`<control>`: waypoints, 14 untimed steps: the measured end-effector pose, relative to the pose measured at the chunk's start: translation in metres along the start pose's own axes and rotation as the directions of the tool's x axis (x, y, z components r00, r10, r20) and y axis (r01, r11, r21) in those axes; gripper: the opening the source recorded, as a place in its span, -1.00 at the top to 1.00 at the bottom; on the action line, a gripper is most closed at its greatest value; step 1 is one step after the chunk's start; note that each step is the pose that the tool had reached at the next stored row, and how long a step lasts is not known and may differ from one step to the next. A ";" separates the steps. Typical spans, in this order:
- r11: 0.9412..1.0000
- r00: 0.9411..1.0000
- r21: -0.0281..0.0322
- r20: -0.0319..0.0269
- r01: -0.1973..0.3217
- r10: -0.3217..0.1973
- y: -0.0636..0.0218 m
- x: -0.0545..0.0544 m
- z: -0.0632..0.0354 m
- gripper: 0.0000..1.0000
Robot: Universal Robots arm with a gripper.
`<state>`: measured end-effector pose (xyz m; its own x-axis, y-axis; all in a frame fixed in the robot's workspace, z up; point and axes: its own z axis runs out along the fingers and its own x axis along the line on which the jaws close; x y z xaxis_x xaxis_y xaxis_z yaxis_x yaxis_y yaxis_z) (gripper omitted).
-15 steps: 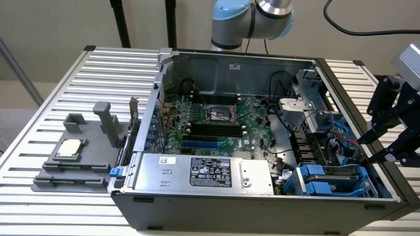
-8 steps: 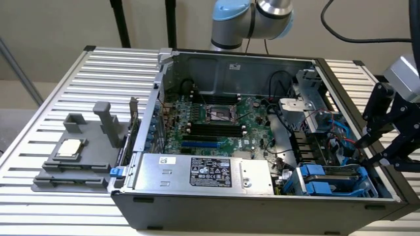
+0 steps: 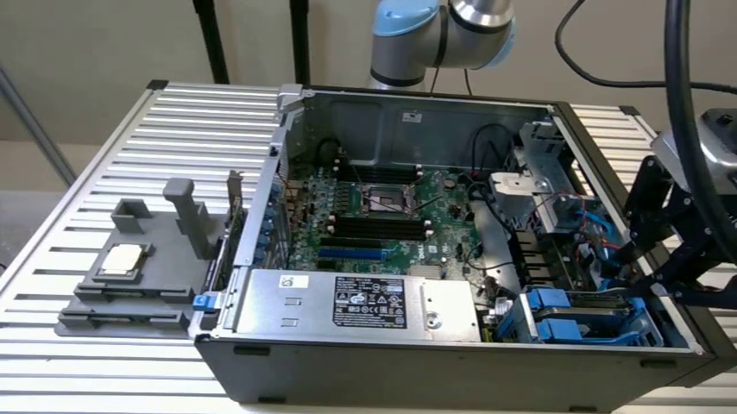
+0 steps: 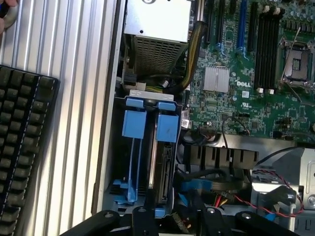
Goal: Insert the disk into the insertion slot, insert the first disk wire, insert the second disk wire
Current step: 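Insert the first disk wire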
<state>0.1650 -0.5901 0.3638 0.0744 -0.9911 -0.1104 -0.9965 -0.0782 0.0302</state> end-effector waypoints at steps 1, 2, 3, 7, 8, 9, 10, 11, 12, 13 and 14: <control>1.000 1.000 0.000 0.000 0.000 0.000 0.0010 0.000 0.0019 0.22; 1.000 1.000 0.001 0.000 0.000 0.000 0.0022 -0.001 0.0037 0.22; 1.000 1.000 0.001 0.000 0.001 -0.001 0.0034 -0.001 0.0055 0.22; 1.000 1.000 0.001 -0.001 0.001 -0.001 0.0072 -0.003 0.0087 0.07; 1.000 1.000 0.001 -0.001 0.002 -0.002 0.0079 -0.003 0.0088 -0.06; 1.000 1.000 0.001 -0.001 0.002 -0.002 0.0088 -0.003 0.0089 -0.18; 1.000 1.000 0.001 -0.001 0.002 -0.002 0.0097 -0.003 0.0089 -0.18; 1.000 1.000 0.001 -0.001 0.003 -0.003 0.0104 -0.004 0.0090 -0.18; 1.000 1.000 0.001 -0.001 0.003 -0.003 0.0113 -0.004 0.0091 -0.30; 1.000 1.000 0.001 -0.001 0.004 -0.004 0.0124 -0.004 0.0091 -0.30; 1.000 1.000 0.001 -0.001 0.005 -0.005 0.0137 -0.004 0.0093 -0.30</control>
<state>0.1507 -0.5861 0.3554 0.0796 -0.9908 -0.1094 -0.9961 -0.0832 0.0286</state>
